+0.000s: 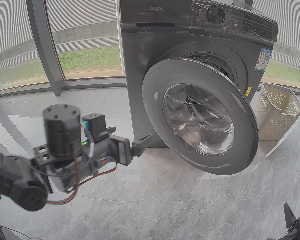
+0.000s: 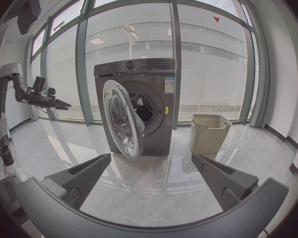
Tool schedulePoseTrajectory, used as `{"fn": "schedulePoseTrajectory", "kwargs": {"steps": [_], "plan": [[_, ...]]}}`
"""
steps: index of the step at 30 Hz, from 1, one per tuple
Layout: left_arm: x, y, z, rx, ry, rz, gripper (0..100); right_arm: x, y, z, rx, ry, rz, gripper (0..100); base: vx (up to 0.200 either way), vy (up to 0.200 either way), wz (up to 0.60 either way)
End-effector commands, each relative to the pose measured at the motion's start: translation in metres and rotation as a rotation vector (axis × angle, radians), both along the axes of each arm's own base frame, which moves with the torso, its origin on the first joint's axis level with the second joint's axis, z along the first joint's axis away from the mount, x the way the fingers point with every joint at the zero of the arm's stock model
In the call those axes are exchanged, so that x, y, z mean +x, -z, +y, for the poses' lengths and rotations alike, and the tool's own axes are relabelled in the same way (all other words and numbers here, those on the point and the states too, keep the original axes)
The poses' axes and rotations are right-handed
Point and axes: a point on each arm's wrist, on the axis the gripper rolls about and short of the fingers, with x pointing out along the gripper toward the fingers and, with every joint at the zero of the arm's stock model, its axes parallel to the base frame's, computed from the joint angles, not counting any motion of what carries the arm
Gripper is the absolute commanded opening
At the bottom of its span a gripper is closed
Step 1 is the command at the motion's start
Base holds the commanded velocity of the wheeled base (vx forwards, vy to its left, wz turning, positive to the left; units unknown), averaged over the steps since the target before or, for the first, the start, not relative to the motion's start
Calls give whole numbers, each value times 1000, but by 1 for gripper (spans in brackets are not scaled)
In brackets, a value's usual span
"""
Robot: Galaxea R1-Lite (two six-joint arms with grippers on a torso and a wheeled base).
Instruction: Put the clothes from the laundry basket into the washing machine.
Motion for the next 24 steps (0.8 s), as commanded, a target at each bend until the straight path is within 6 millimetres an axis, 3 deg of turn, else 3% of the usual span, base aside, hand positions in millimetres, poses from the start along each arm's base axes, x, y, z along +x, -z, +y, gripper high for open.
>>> {"fn": "schedulePoseTrajectory", "kwargs": {"steps": [1, 13, 19, 21, 24], "plan": [[-114, 8, 119, 84, -119, -139, 100, -1, 3, 0, 0, 0, -6, 100, 0, 0, 0], [-183, 42, 173, 107, -366, -250, 100, -1, 3, 0, 0, -2, -8, 100, 0, 0, 0], [-218, 59, 184, 112, -464, -291, 100, -1, 3, 0, -6, 0, -8, 100, 0, 0, 0], [-236, 79, 186, 123, -498, -282, 100, 0, 3, 0, -6, -3, -14, 100, 0, 0, 0], [-243, 93, 185, 127, -507, -224, 100, 0, 3, 0, -8, -2, -20, 100, 0, 0, 0]]}}
